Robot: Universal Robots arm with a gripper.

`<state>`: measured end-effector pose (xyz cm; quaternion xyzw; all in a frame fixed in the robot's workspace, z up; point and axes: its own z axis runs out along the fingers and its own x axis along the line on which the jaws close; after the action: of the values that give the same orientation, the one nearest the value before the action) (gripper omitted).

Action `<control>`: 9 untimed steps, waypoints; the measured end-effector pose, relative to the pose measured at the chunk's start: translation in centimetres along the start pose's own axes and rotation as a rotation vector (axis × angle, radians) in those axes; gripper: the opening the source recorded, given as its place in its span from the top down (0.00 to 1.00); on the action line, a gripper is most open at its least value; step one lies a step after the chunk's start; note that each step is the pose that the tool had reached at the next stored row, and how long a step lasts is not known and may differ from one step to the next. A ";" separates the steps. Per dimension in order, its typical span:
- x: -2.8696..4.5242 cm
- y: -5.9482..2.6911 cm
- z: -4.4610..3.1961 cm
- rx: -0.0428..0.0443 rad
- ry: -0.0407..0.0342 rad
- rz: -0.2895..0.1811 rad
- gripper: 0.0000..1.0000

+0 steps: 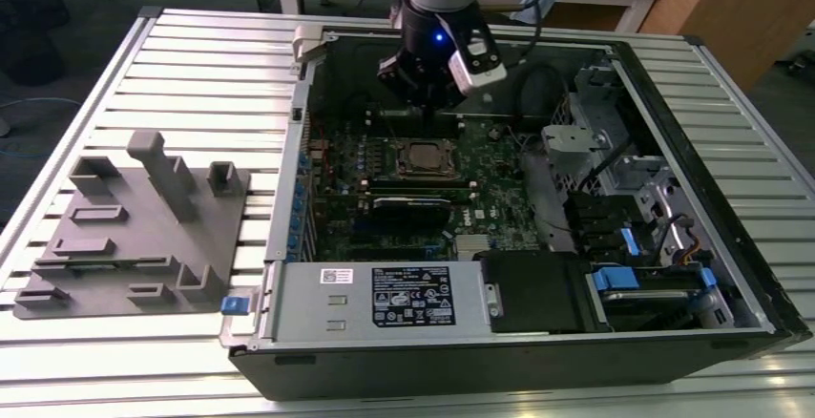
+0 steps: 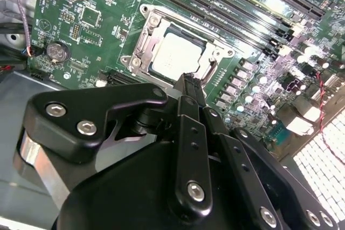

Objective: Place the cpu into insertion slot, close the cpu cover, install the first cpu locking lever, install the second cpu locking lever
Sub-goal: 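Install the first cpu locking lever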

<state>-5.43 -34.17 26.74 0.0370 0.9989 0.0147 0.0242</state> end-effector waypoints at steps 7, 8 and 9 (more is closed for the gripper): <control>-0.01 0.01 -0.25 0.0000 0.0000 0.000 0.89; -0.01 0.01 -0.28 0.0000 0.0000 0.000 0.89; -0.01 0.01 -0.29 0.0000 0.0000 0.000 0.89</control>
<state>-5.43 -34.17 27.03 0.0370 0.9989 0.0147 0.0242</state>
